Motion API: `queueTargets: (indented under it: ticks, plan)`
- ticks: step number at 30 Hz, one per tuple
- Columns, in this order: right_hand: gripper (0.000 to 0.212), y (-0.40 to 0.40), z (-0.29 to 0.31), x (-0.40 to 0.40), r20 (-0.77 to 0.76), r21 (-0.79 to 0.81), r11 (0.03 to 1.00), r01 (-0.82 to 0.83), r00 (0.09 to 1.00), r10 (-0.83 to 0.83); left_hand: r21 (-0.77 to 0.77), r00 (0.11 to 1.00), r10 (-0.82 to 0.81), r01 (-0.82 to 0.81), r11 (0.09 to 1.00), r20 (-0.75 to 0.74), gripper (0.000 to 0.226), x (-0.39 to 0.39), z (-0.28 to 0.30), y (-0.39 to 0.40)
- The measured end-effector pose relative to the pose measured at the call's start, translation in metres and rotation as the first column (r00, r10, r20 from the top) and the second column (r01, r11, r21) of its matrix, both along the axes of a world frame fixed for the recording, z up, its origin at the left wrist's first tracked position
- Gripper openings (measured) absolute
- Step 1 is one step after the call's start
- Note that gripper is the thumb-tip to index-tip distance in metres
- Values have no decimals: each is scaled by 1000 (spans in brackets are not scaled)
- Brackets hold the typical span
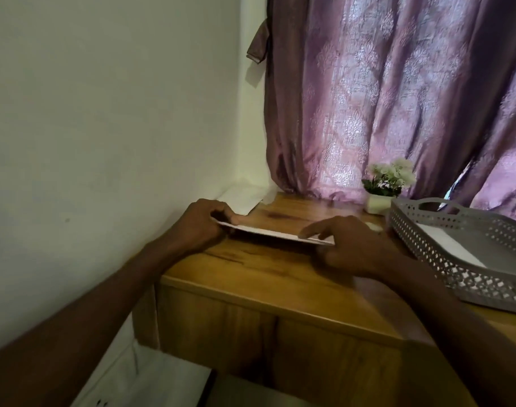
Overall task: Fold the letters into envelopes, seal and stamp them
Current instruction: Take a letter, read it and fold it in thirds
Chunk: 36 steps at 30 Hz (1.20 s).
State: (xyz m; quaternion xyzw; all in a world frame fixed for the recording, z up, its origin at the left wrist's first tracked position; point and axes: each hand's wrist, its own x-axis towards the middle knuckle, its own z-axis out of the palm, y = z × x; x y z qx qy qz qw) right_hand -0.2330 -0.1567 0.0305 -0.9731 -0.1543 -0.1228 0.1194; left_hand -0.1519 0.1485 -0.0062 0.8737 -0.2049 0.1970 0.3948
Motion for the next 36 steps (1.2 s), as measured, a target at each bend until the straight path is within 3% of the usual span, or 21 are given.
queueTargets:
  ticks: [4,9,13,17,23,28,36]
  plan:
    - [53,9,-21,-18,-157,35,999,24,987,-18,163,999,-2,9,987,-42,27,-20,-6,13]
    - [56,16,-24,-3,-63,93,995,20,998,-15,127,998,59,-59,990,2,22,-24,-1,-3]
    - [54,44,-31,26,-82,71,997,-20,996,26,430,988,116,-59,901,-107,56,-22,4,-30]
    - [67,71,-37,43,-183,-14,999,-41,982,38,638,978,136,-2,770,-161,65,-20,-12,-44]
    - [67,50,-53,44,-198,-81,996,34,979,-49,679,972,140,26,734,-189,64,-19,-10,-43]
    - [67,8,-51,38,-228,-139,973,185,950,-213,681,969,142,34,731,-201,64,-22,-7,-43]
    - [67,-9,-50,8,-161,-83,938,336,924,-345,667,979,116,25,745,-166,62,-26,-6,-40]
